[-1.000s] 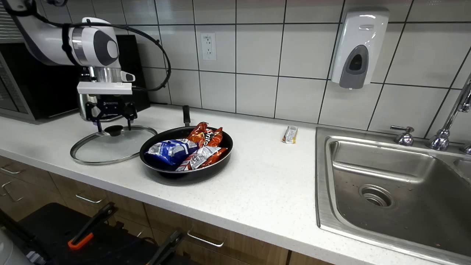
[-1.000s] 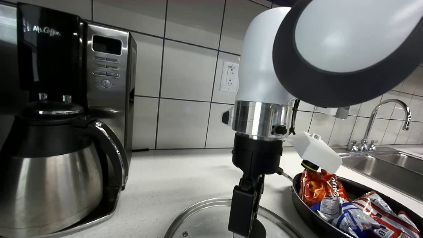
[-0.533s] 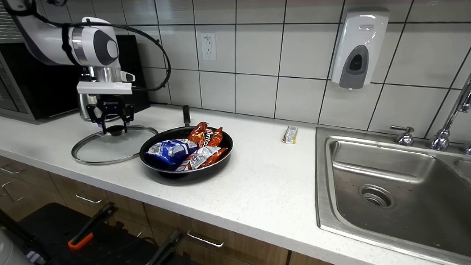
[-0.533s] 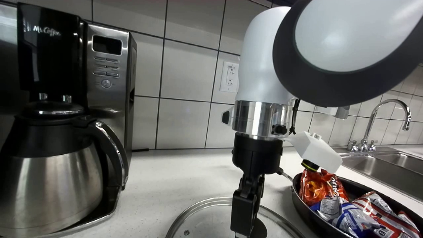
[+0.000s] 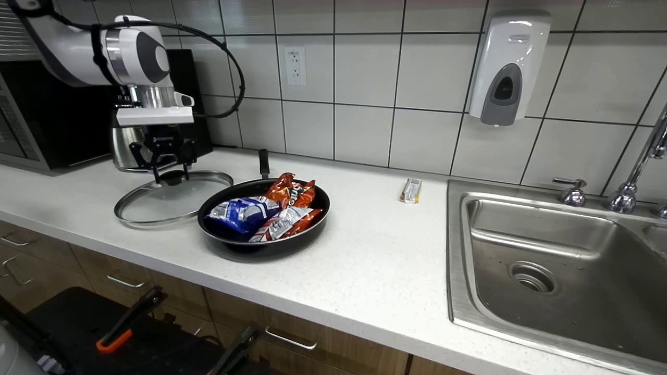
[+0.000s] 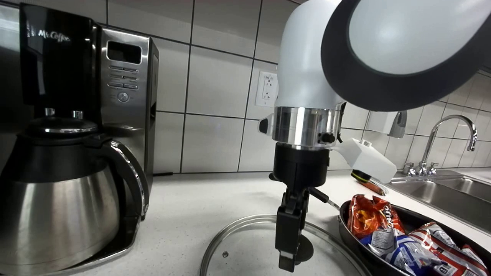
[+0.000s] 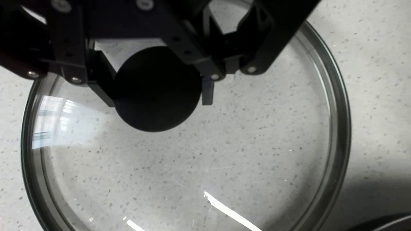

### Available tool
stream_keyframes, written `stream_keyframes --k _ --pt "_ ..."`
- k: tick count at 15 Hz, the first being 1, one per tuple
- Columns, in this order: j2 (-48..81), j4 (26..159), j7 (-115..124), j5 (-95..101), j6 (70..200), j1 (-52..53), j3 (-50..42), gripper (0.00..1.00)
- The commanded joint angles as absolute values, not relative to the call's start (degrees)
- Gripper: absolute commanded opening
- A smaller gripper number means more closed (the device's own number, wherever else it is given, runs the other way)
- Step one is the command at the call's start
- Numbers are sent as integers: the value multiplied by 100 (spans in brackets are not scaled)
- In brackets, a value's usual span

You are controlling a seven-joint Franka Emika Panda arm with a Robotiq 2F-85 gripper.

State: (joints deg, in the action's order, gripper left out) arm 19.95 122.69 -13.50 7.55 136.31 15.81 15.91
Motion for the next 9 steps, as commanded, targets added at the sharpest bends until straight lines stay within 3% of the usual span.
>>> stream_keyframes --k 1,9 --pt "1726 12079 -1282 972 13267 1624 1528 39" --pt "1790 11809 -1660 794 13516 1482 1598 39"
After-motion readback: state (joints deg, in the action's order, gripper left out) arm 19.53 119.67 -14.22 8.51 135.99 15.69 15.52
